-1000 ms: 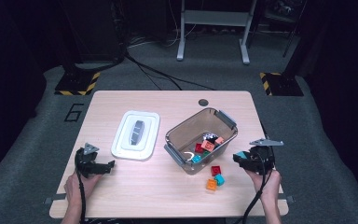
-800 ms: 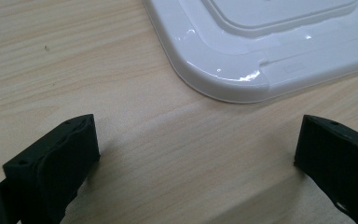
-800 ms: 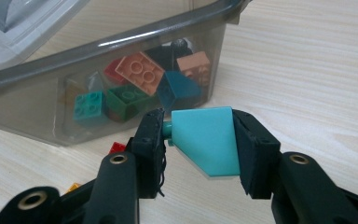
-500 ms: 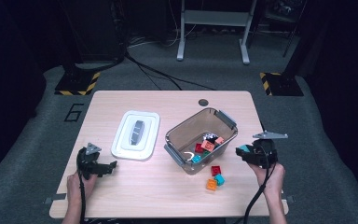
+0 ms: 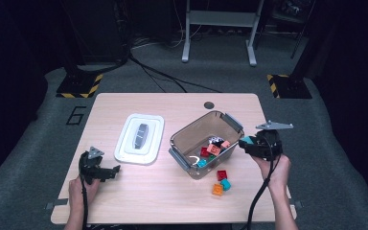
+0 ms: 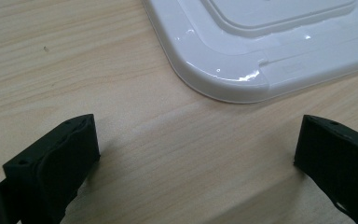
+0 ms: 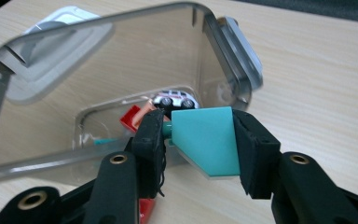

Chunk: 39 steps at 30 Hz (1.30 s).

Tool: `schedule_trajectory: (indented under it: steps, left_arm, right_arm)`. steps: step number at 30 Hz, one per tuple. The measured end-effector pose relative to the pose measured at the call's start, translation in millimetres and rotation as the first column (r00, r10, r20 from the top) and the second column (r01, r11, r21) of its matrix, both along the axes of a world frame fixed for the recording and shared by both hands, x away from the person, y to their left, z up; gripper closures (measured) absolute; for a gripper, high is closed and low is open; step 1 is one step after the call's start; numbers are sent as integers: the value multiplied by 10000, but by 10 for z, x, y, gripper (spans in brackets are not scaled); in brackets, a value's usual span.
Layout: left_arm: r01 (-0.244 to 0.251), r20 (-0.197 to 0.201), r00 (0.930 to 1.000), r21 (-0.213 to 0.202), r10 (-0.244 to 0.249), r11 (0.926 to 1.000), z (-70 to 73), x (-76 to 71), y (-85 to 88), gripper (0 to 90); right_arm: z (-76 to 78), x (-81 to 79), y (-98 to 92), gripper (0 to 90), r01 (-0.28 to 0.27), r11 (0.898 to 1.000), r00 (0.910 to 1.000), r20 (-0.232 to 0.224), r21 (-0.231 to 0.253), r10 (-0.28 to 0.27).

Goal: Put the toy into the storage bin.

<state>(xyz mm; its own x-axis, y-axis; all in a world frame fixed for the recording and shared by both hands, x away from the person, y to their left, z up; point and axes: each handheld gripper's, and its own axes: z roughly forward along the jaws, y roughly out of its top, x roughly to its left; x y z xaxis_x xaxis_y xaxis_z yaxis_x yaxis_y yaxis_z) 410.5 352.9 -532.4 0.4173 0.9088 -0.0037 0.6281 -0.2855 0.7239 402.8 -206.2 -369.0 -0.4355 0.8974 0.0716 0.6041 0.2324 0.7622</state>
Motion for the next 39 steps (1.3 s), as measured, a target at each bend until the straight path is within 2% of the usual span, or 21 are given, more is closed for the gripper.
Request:
schedule_trajectory:
  steps: [7,9,14,19,21,26,32,35,39]
  left_arm:
    - [1,-1,10000,2,-1,10000,0,0,0,0]
    - [0,-1,10000,2,0,10000,0,0,0,0]
    - [3,-2,10000,4,-3,10000,0,0,0,0]
    - [5,2,10000,0,-5,10000,0,0,1,0]
    - [5,2,10000,0,-5,10000,0,0,1,0]
    - [6,3,10000,6,-6,10000,0,0,1,0]
    - [5,4,10000,1,-5,10000,0,0,1,0]
    - [6,-1,10000,3,-6,10000,0,0,1,0]
    - [5,2,10000,0,-5,10000,0,0,0,0]
  right_arm:
    - [108,75,255,571,-401,9992,9992,70,-38,402]
    - [104,102,344,571,-696,9975,9975,107,-112,697]
    - [17,132,592,571,-1410,9899,9900,-19,-176,1410]
    - [-131,128,802,572,-2088,9776,9775,-379,-257,2077]
    - [-172,115,862,571,-2191,9755,9742,-595,-217,2175]
    - [-247,82,932,570,-2543,9671,9621,-1019,9,2531]
    - [-269,41,939,568,-2811,9586,9521,-1117,465,2846]
    - [-260,4,933,564,-2835,9577,9510,-1134,505,2875]
    - [-245,-25,904,476,-2814,9578,9509,-1169,589,2866]
